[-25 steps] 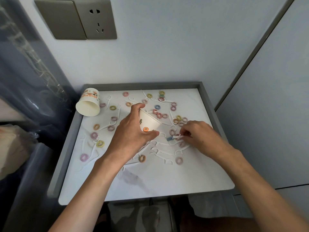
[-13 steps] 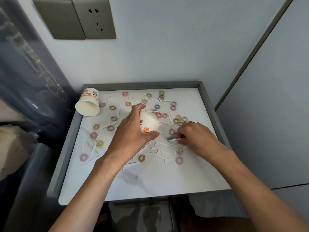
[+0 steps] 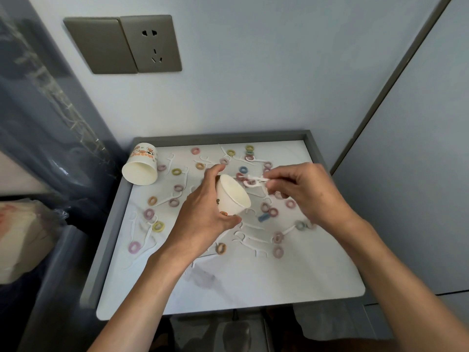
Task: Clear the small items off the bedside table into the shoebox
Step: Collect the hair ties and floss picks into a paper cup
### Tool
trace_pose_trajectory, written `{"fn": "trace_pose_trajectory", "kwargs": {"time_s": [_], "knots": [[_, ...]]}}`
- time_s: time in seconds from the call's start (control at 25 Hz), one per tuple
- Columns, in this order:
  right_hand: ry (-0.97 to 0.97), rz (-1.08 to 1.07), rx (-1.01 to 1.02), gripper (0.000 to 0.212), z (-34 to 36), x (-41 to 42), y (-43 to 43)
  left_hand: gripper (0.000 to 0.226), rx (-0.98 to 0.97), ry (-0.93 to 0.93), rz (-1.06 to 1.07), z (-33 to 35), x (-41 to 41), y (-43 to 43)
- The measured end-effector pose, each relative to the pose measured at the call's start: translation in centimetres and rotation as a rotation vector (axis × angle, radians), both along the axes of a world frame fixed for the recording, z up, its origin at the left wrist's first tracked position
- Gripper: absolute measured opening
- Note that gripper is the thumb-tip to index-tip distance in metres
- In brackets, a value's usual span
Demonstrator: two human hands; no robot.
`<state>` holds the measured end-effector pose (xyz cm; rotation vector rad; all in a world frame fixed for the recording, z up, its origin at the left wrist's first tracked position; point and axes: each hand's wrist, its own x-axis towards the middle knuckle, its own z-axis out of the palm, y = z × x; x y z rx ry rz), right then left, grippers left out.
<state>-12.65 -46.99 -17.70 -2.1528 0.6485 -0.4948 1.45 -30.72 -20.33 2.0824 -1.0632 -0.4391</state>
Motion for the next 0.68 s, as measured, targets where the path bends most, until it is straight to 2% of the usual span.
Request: {"fn": "trace_pose_trajectory", "kwargs": {"time_s": [0.16, 0.24, 0.32, 0.4, 0.52, 0.6, 0.68], "knots": [[0.082, 0.300, -0.224, 0.015, 0.3, 2.6, 2.7, 0.092, -0.012, 0.000, -0.066, 0.0, -0.3, 0.0], [0.054, 0.242, -0.232, 0.016, 0.1, 3.1, 2.8, 0.086, -0.042, 0.011, -0.066, 0.0, -0.3, 0.1], [-0.003, 0.037, -0.197, 0.015, 0.0, 2.8, 2.5, 0.081, -0.073, 0.017, -0.046, 0.1, -0.1, 0.2], [0.007, -0.084, -0.035, 0.011, -0.2, 2.4, 2.4, 0.081, -0.095, 0.026, -0.028, 0.3, -0.1, 0.2], [-0.031, -0.054, 0.236, 0.008, -0.8, 2.6, 2.8, 0.084, -0.140, 0.058, -0.011, 0.4, -0.3, 0.3], [-0.020, -0.007, 0.214, 0.014, -0.7, 2.0, 2.4, 0.086, -0.161, 0.060, 0.017, 0.6, -0.2, 0.5], [0.189, 0.034, -0.030, 0.016, -1.0, 0.2, 0.9, 0.085, -0.154, 0.044, 0.052, 0.6, 0.0, 0.8]]}}
